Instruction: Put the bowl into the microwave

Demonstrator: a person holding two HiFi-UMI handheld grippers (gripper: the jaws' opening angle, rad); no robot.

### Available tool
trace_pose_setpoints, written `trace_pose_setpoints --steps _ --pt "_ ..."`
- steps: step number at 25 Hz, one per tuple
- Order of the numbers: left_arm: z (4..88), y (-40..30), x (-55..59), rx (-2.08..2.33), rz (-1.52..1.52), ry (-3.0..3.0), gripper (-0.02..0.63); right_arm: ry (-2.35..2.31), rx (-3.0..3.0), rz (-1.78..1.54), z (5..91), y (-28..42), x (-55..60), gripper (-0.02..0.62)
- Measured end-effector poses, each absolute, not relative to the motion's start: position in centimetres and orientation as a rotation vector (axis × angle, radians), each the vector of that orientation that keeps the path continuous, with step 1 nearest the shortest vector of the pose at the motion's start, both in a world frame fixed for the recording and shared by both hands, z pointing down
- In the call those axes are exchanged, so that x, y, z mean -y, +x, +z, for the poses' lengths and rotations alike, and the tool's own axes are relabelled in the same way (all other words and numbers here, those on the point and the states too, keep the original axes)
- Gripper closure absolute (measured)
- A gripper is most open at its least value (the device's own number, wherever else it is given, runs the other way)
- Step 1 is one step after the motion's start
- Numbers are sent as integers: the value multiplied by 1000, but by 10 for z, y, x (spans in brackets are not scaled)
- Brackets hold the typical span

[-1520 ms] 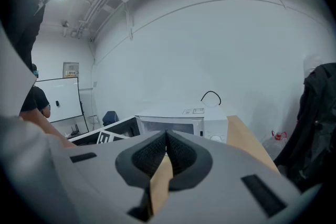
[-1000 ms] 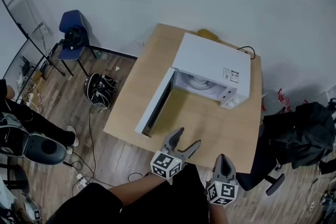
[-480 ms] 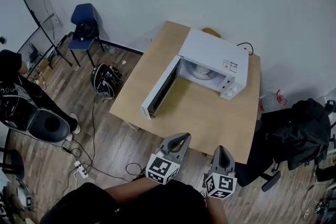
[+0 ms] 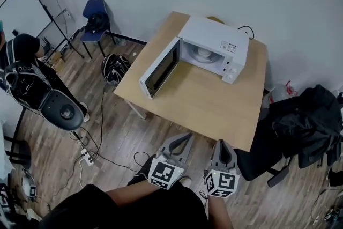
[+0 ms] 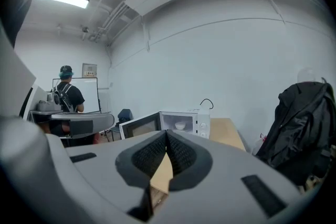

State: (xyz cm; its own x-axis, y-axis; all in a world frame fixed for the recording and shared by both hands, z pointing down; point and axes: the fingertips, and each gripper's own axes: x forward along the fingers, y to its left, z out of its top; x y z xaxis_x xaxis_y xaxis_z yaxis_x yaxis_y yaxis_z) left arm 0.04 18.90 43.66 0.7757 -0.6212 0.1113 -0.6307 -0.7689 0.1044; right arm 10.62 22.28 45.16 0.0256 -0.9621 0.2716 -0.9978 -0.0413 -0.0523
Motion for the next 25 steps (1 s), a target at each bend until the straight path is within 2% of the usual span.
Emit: trace_pose_setpoints --steps 8,25 --pt "434 -14 -192 1115 126 2847 594 2115 2050 311 447 108 -243 535" --pt "428 -5 -134 1104 71 2839 594 2092 2065 228 430 103 -190 535"
